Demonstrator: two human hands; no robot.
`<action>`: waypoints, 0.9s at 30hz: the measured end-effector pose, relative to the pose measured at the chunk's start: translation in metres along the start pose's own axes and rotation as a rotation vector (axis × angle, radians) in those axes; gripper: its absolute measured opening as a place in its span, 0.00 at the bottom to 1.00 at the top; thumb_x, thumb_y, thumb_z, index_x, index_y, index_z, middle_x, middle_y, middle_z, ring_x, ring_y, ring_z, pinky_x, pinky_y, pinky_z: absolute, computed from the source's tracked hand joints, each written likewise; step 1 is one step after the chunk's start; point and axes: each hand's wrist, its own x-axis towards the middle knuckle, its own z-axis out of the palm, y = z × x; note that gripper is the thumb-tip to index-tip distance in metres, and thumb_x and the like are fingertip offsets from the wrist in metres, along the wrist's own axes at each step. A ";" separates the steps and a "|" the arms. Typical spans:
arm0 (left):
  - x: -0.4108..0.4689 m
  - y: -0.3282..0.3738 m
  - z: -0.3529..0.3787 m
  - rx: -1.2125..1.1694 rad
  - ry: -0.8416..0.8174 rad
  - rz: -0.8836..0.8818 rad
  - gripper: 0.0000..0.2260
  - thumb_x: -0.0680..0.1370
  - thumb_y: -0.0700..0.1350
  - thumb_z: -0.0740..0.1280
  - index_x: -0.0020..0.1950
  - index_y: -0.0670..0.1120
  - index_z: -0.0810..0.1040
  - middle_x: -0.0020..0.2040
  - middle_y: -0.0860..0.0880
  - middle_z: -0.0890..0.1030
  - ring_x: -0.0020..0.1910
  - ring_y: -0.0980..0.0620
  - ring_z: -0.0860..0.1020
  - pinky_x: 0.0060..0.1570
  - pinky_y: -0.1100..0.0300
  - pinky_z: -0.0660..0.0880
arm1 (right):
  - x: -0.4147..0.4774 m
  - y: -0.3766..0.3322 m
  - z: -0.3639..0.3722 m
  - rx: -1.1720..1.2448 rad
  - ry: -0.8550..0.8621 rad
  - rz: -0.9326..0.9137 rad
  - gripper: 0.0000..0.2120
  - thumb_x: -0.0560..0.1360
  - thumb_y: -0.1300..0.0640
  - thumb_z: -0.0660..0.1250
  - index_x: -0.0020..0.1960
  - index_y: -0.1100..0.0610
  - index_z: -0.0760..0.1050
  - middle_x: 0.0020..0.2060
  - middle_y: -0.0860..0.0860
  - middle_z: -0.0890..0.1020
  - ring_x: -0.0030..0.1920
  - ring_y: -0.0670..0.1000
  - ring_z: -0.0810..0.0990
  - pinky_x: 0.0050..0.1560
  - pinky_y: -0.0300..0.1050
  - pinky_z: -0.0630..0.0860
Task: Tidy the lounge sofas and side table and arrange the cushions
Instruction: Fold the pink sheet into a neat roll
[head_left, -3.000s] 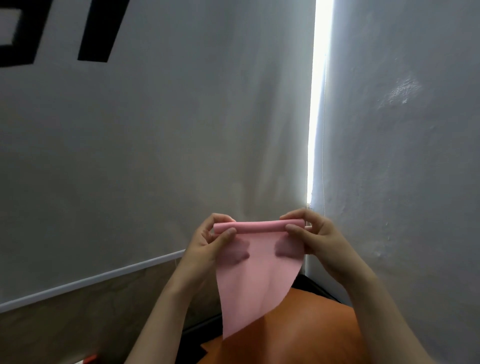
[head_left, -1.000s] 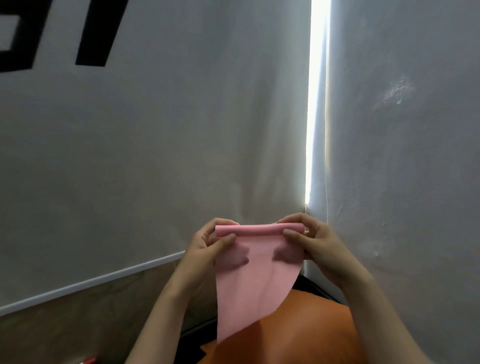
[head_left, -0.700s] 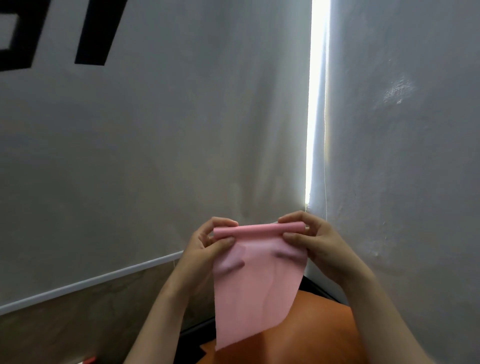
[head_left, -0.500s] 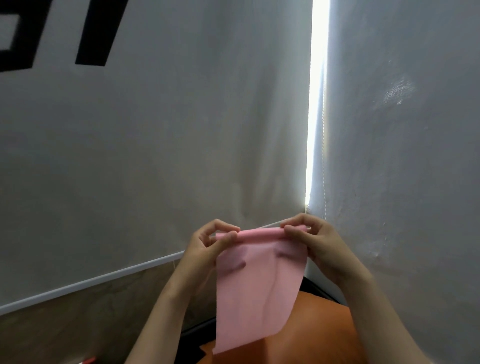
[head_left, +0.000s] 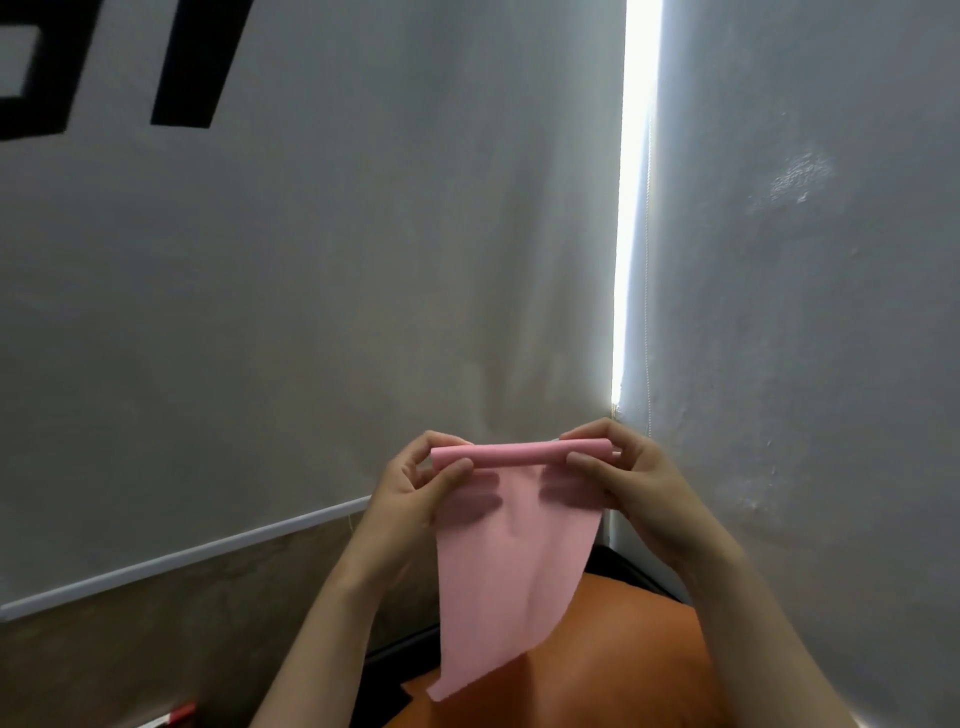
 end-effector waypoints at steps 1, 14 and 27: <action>-0.002 0.001 0.002 -0.030 -0.011 -0.011 0.09 0.73 0.41 0.68 0.50 0.39 0.74 0.39 0.43 0.82 0.38 0.49 0.82 0.34 0.56 0.81 | -0.001 0.000 0.000 0.001 -0.013 0.006 0.08 0.69 0.56 0.71 0.48 0.54 0.81 0.40 0.57 0.83 0.41 0.54 0.83 0.41 0.45 0.81; -0.009 0.001 0.042 0.022 0.049 0.011 0.09 0.71 0.44 0.69 0.46 0.40 0.75 0.34 0.46 0.79 0.29 0.53 0.77 0.25 0.61 0.75 | -0.018 -0.013 -0.037 0.021 -0.028 0.037 0.06 0.66 0.54 0.73 0.41 0.54 0.81 0.33 0.49 0.81 0.34 0.48 0.79 0.33 0.40 0.77; -0.024 -0.017 0.081 0.135 0.040 -0.016 0.10 0.70 0.43 0.71 0.50 0.48 0.82 0.47 0.45 0.84 0.47 0.47 0.83 0.45 0.56 0.79 | -0.049 -0.012 -0.081 0.008 0.001 0.039 0.10 0.71 0.65 0.72 0.52 0.60 0.80 0.47 0.62 0.84 0.50 0.61 0.84 0.55 0.53 0.80</action>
